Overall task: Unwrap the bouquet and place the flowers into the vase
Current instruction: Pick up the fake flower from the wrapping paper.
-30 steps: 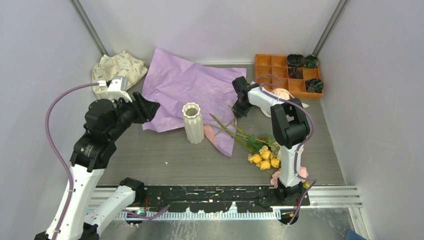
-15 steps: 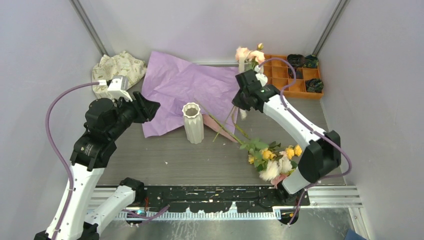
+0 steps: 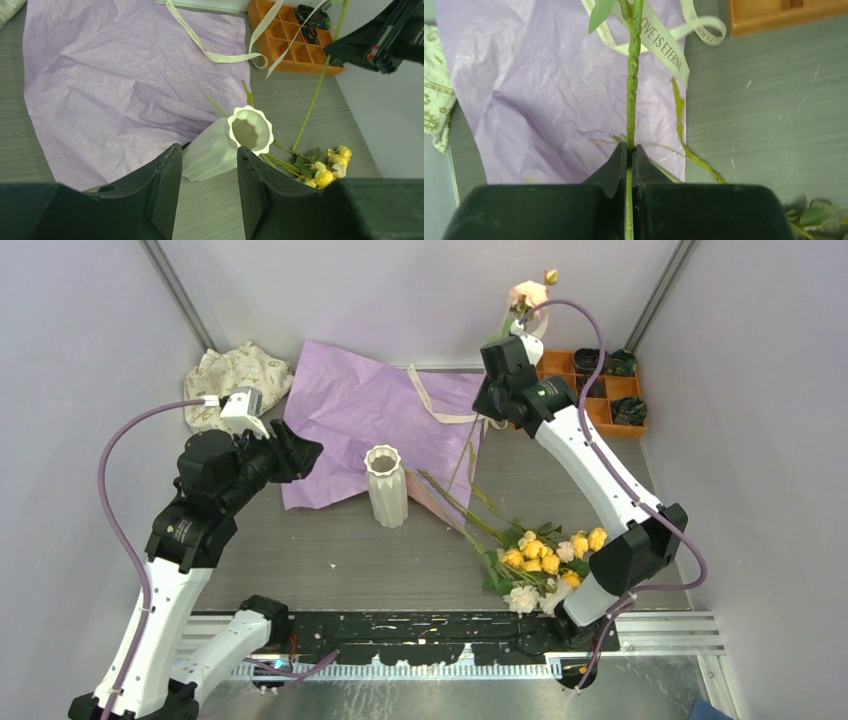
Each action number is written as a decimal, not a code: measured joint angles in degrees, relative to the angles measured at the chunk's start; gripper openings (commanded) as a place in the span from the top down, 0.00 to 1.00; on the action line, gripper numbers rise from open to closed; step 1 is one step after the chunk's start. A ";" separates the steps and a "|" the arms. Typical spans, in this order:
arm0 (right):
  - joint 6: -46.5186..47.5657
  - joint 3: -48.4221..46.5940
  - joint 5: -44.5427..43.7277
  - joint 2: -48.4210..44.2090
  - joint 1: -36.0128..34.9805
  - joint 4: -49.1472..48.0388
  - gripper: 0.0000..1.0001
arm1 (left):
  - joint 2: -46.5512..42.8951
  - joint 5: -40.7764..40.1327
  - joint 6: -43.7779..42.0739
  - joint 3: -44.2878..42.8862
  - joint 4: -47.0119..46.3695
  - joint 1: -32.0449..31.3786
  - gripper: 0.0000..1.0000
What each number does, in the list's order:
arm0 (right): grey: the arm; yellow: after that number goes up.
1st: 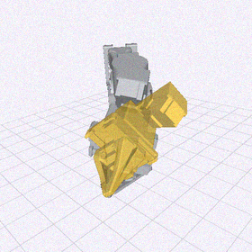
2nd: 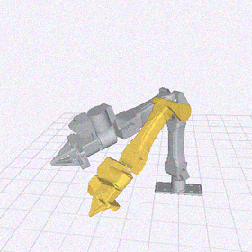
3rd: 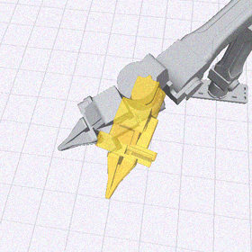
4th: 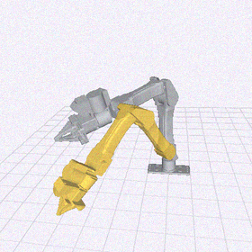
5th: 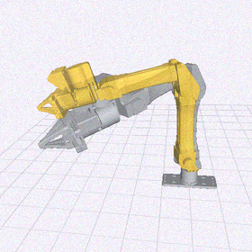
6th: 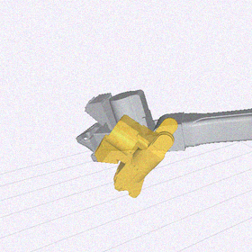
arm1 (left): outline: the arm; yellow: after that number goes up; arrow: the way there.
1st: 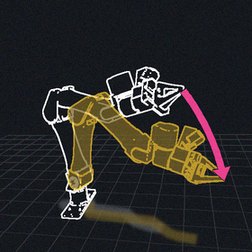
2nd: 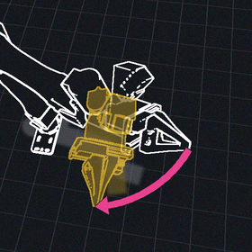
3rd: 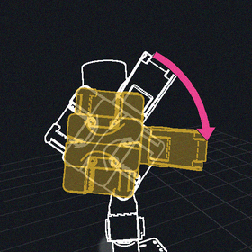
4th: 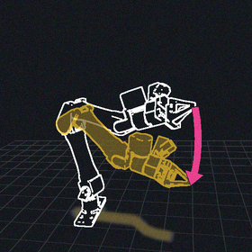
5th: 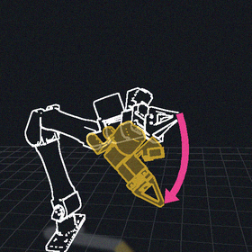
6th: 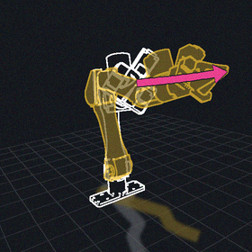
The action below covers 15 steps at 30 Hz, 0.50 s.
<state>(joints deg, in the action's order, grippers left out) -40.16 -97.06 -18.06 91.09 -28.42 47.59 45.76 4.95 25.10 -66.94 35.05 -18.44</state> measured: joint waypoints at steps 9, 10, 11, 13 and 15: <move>8.94 -10.32 -0.66 3.56 0.22 -1.38 0.99 | -0.02 -0.90 -0.02 0.00 0.00 0.00 0.55; 9.07 -10.43 0.61 3.43 0.66 -1.75 0.99 | 0.00 -0.90 -0.02 0.00 0.00 0.00 0.55; 8.90 -10.40 2.34 3.30 1.07 -2.19 0.99 | 0.00 -0.90 0.02 0.00 0.00 0.00 0.54; 7.30 -9.79 7.69 2.84 2.36 -3.65 0.99 | 0.07 -0.87 0.13 0.00 -0.02 0.00 0.55; 4.17 -7.96 13.62 1.66 4.26 -5.38 0.99 | 0.24 -0.85 0.24 0.00 -0.04 0.00 0.55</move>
<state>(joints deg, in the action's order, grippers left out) -35.99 -105.01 -4.45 92.75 -24.16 42.22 46.00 4.10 25.34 -66.94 35.00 -18.44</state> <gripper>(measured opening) 0.061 0.456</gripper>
